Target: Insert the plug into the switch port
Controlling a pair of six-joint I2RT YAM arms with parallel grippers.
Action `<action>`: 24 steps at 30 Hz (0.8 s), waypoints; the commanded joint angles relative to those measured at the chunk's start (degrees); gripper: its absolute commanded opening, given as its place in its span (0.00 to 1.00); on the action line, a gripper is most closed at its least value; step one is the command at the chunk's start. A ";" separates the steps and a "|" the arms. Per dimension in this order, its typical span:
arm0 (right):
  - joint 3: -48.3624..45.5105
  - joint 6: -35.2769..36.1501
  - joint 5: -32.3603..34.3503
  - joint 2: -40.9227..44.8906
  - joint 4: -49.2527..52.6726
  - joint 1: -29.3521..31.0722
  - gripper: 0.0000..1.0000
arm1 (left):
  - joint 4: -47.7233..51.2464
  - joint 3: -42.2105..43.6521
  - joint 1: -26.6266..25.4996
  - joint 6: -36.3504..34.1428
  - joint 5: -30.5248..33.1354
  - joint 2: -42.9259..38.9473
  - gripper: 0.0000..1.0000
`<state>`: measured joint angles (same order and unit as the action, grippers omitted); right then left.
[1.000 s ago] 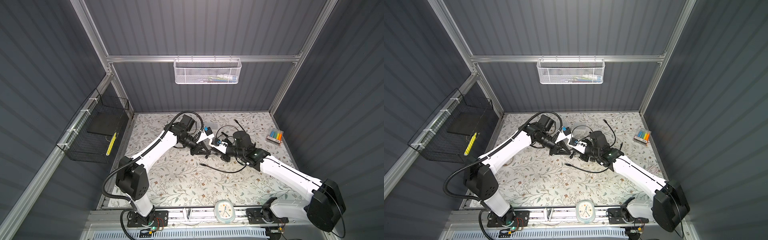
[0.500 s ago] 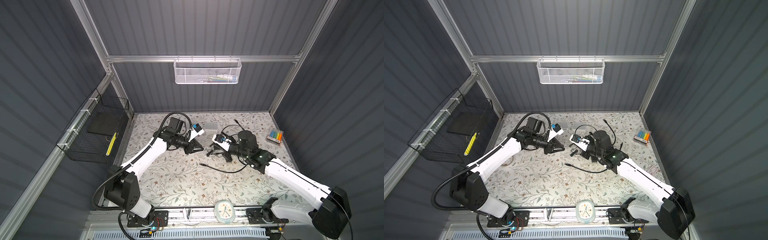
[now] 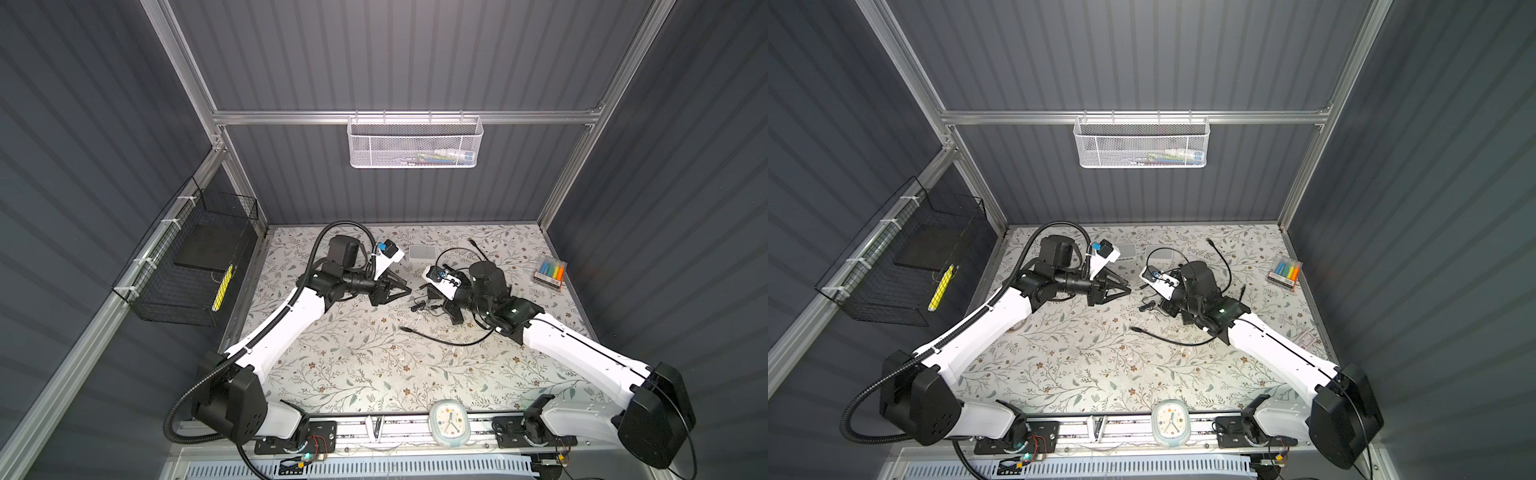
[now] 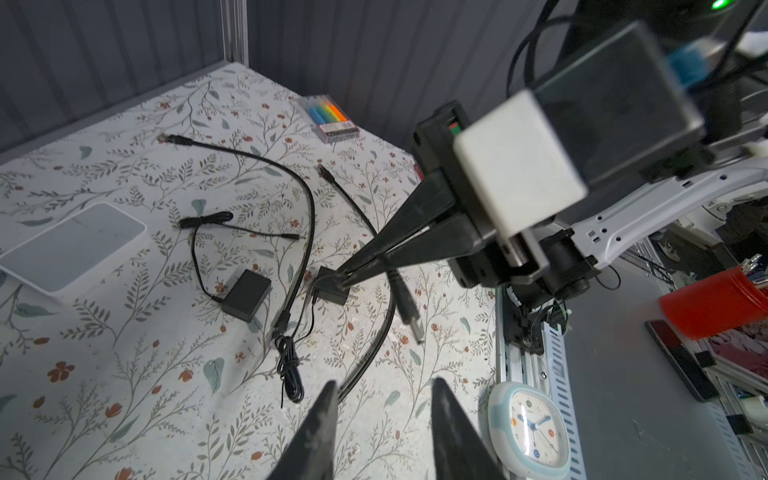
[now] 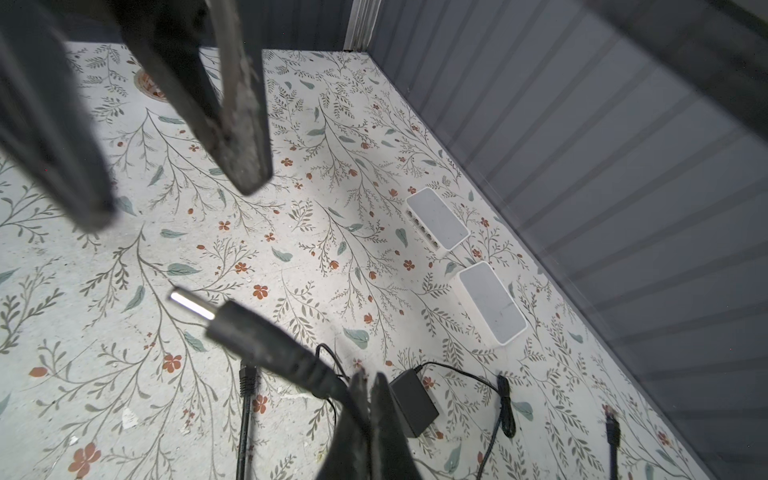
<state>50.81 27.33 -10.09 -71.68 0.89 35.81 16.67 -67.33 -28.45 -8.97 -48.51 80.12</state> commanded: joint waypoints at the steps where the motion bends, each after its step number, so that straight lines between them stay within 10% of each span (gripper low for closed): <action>1: 1.34 -1.66 2.61 -1.51 -2.09 0.48 0.00 | -6.57 1.85 -0.26 5.61 -3.13 -1.37 0.40; 24: 2.02 -3.17 0.90 -2.10 -3.43 0.84 0.00 | -10.62 2.64 -0.97 7.65 -3.22 5.11 0.25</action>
<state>51.29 24.84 -8.78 -74.19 -0.91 36.23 7.14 -64.38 -29.12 -1.80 -51.59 84.71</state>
